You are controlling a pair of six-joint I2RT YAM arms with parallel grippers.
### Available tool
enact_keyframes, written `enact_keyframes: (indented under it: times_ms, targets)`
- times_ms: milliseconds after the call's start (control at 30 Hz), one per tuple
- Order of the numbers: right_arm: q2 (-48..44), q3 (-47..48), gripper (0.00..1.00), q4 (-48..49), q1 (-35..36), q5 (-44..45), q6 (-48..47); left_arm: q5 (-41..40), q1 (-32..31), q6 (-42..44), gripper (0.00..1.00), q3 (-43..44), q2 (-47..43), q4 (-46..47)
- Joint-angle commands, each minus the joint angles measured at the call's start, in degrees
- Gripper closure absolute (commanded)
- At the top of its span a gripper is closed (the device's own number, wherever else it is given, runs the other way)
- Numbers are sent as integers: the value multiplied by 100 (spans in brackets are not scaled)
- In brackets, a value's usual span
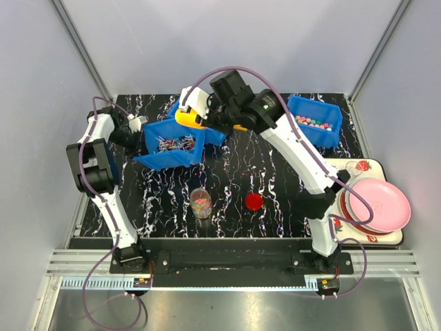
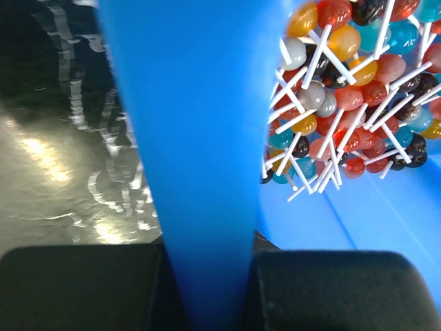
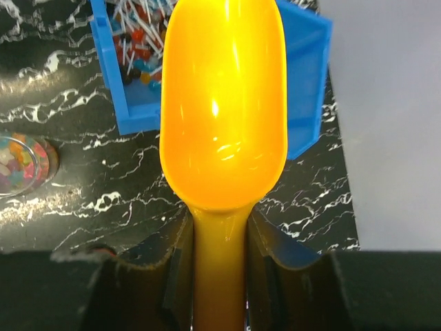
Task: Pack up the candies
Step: Pick up the storage box at the center of the board, then scoop the fake candies from the storage box.
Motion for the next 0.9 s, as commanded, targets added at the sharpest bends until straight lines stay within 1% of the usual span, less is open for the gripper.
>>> enact_keyframes:
  times_ms: [0,167,267,433,600,867]
  targets:
    - [316,114,100,-331,-26,236,-188,-539,-35,-420,100,-175,-863,648]
    - [747,228,100,-806,71,457,-399,-1435,-237,-763,100,-518,-1260,1124]
    - [967,228,100,-1034,150,606,-513,-1779,-421,-904,100,-808,-1436,1405]
    - [1379,254,100,-1176,229,879,-672,-1973,-702,-1071,100,-984,-1612,1564]
    - [1696,404,100,-1299,282,1186,-891,-2342,-879,-1247,100,-1099,-1761,1731]
    - [2320,491,100,-1360,308,1687,-1251,-2466,-1028,-1344,100,-1134,-1849,1845]
